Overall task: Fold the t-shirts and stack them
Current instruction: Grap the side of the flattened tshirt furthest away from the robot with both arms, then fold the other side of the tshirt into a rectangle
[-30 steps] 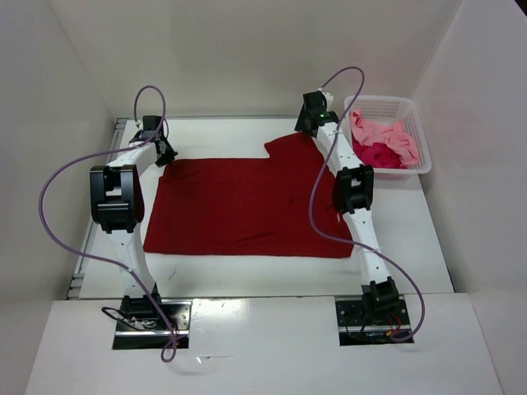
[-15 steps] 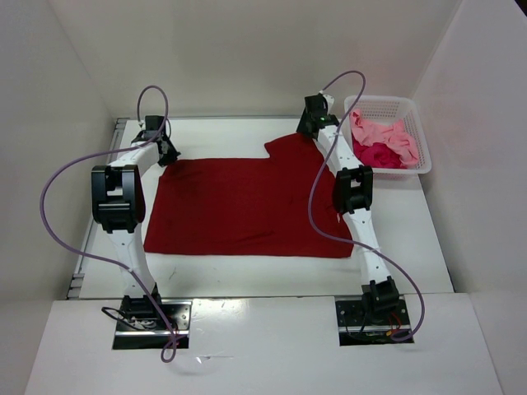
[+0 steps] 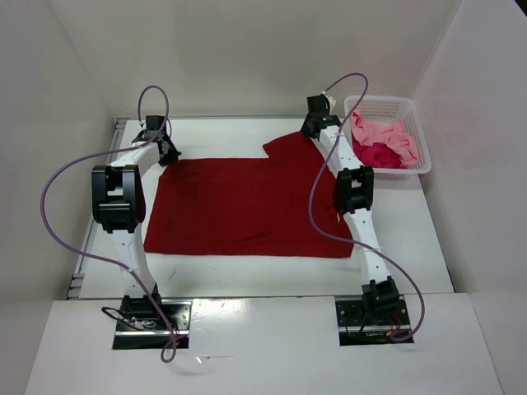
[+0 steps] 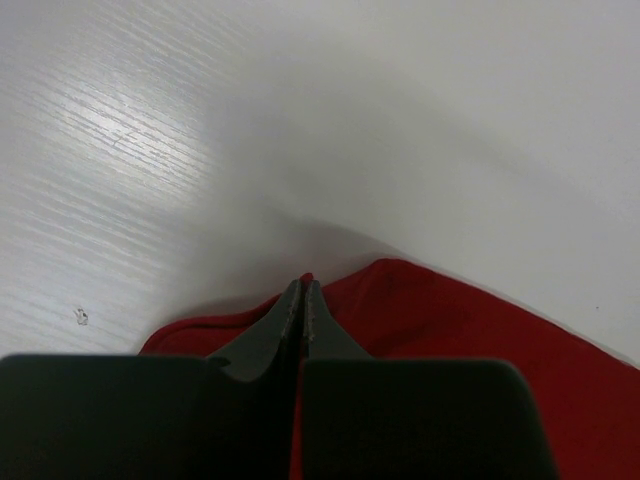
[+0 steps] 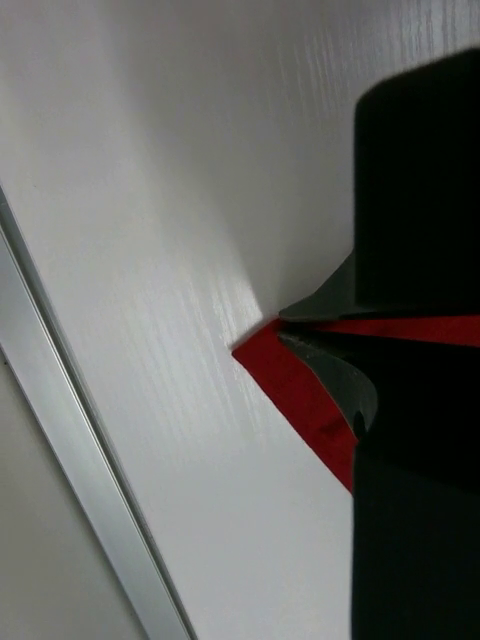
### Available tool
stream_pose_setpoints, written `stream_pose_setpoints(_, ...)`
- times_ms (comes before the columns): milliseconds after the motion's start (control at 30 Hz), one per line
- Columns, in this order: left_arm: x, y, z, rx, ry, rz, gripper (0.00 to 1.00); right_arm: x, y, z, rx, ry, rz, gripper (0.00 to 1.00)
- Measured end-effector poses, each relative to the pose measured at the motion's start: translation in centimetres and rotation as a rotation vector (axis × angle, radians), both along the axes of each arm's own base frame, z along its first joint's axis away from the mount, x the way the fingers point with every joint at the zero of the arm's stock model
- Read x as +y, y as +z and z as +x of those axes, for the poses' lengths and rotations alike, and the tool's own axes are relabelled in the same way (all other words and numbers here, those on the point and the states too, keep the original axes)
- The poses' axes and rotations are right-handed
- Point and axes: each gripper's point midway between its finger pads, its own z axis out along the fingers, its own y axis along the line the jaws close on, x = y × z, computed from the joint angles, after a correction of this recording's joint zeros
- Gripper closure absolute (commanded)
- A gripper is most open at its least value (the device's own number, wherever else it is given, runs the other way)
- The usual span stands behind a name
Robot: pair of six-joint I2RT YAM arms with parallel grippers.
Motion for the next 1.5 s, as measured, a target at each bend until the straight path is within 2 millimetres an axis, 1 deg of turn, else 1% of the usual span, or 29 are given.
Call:
stream_pose_setpoints(100,0.0,0.1,0.0,-0.002,0.000,0.000,1.00,-0.1,0.2,0.1,-0.002,-0.004,0.019,1.00)
stream_pose_setpoints(267,0.0,0.8,-0.3,-0.013,0.000,0.001,1.00,0.0,1.4,0.4,-0.022,0.001,0.035,1.00)
stream_pose_setpoints(367,0.0,1.3,-0.6,-0.021,0.000,0.002,1.00,0.2,2.1,0.2,-0.021,0.014,0.042,1.00)
stream_pose_setpoints(500,0.0,2.1,-0.6,-0.036,0.000,0.002,1.00,0.3,4.1,-0.4,-0.020,0.027,0.055,1.00)
stream_pose_setpoints(667,0.0,3.3,-0.6,-0.061,-0.001,0.006,1.00,0.1,8.4,-1.9,-0.014,0.046,0.066,1.00)
stream_pose_setpoints(733,0.1,3.6,-0.8,-0.066,0.000,0.011,1.00,0.0,9.7,-3.3,0.012,0.055,0.068,1.00)
stream_pose_setpoints(767,0.2,3.7,-0.9,-0.071,0.002,0.012,1.00,0.0,10.2,-4.3,0.031,0.062,0.068,1.00)
stream_pose_setpoints(800,0.2,3.8,-1.1,-0.071,0.003,0.012,1.00,-0.2,10.8,-5.9,0.055,0.070,0.069,1.00)
stream_pose_setpoints(833,0.3,3.7,-1.4,-0.070,0.005,0.012,1.00,-0.2,10.8,-7.6,0.077,0.079,0.074,1.00)
stream_pose_setpoints(867,0.5,3.7,-1.7,-0.068,0.009,0.012,1.00,-0.6,11.1,-10.0,0.107,0.083,0.078,1.00)
stream_pose_setpoints(933,1.1,3.5,-2.4,-0.062,0.020,0.012,1.00,-1.0,11.2,-13.6,0.151,0.094,0.087,1.00)
stream_pose_setpoints(967,1.2,3.5,-2.7,-0.058,0.023,0.011,1.00,-1.3,11.8,-15.3,0.161,0.097,0.092,1.00)
stream_pose_setpoints(1100,1.7,3.5,-3.5,-0.055,0.033,0.008,1.00,-2.4,13.5,-19.4,0.136,0.102,0.106,1.00)
stream_pose_setpoints(1167,1.7,3.8,-4.1,-0.058,0.034,0.007,1.00,-2.8,13.3,-21.7,0.149,0.103,0.107,1.00)
stream_pose_setpoints(1233,1.6,4.5,-4.6,-0.067,0.033,0.007,1.00,-3.0,13.0,-23.3,0.159,0.105,0.110,1.00)
stream_pose_setpoints(1367,1.8,5.8,-6.0,-0.087,0.038,0.007,1.00,-3.4,11.7,-27.2,0.200,0.110,0.115,1.00)
stream_pose_setpoints(1500,2.8,6.3,-7.7,-0.090,0.063,0.002,1.00,-3.9,11.8,-30.1,0.208,0.109,0.118,1.00)
